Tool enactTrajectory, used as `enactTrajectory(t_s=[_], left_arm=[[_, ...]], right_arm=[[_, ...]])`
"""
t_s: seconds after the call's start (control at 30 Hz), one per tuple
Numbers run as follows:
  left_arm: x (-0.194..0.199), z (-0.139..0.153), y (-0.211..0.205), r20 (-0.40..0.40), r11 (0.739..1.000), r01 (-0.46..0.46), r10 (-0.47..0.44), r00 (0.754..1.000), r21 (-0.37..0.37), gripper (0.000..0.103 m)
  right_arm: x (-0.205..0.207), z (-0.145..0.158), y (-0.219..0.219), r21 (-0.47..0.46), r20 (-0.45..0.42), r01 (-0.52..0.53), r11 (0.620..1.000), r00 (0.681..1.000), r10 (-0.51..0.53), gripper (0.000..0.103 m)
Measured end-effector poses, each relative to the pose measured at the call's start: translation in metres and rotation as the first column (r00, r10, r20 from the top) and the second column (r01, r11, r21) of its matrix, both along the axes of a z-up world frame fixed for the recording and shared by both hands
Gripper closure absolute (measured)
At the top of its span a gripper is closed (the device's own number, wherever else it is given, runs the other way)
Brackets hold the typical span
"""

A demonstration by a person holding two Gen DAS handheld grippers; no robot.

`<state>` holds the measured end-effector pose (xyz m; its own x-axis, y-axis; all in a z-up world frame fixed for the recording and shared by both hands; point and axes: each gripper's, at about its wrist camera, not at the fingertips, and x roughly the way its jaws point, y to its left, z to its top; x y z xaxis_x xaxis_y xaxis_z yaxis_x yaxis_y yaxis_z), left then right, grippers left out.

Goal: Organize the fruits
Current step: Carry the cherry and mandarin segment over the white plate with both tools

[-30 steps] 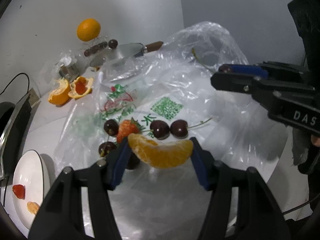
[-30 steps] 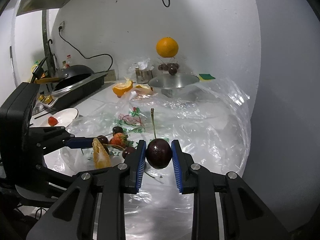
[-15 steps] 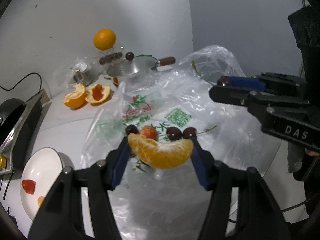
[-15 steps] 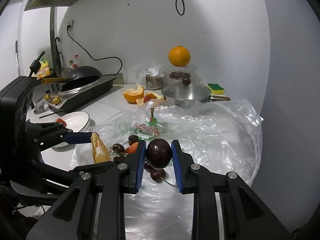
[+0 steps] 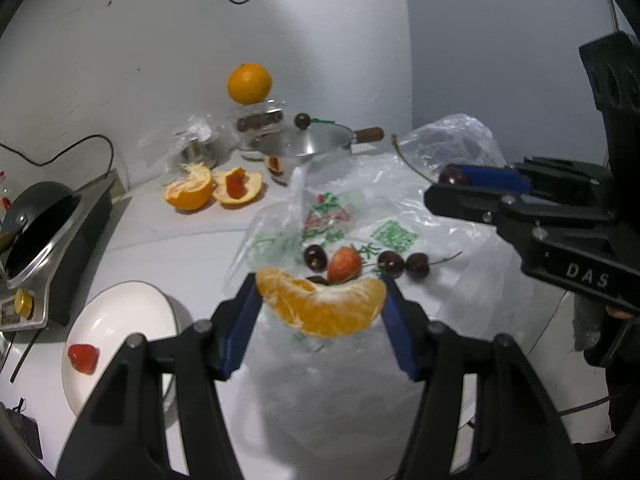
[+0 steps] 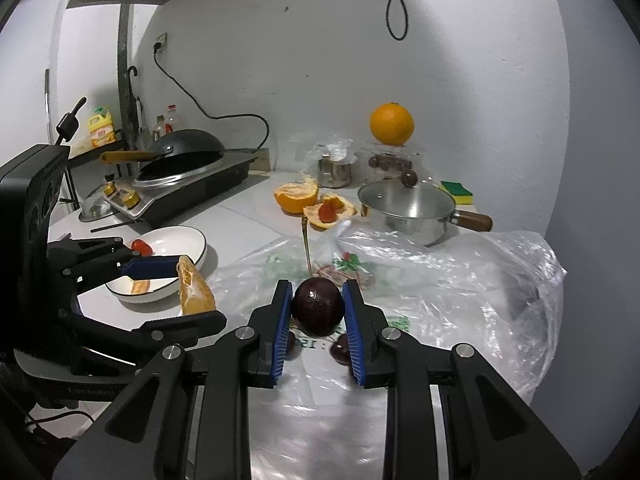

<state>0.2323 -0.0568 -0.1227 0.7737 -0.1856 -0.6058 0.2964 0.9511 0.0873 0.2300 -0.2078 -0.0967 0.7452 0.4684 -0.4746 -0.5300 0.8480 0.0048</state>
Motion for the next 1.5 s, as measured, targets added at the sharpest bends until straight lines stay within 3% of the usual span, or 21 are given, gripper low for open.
enactTrajectory(t_s=[0.9, 1.5], left_arm=[[-0.016, -0.003, 0.12, 0.01, 0.988, -0.141, 0.142, 0.99, -0.067, 0.043], [-0.027, -0.026, 0.206, -0.023, 0.957, -0.277, 0.276, 0.961, -0.084, 0.043]], right_arm=[[0.005, 0.001, 0.115, -0.07, 0.0, -0.123, 0.99, 0.992, 0.123, 0.076], [0.014, -0.021, 0.192, -0.115, -0.053, -0.225, 0.968, 0.974, 0.22, 0.076]])
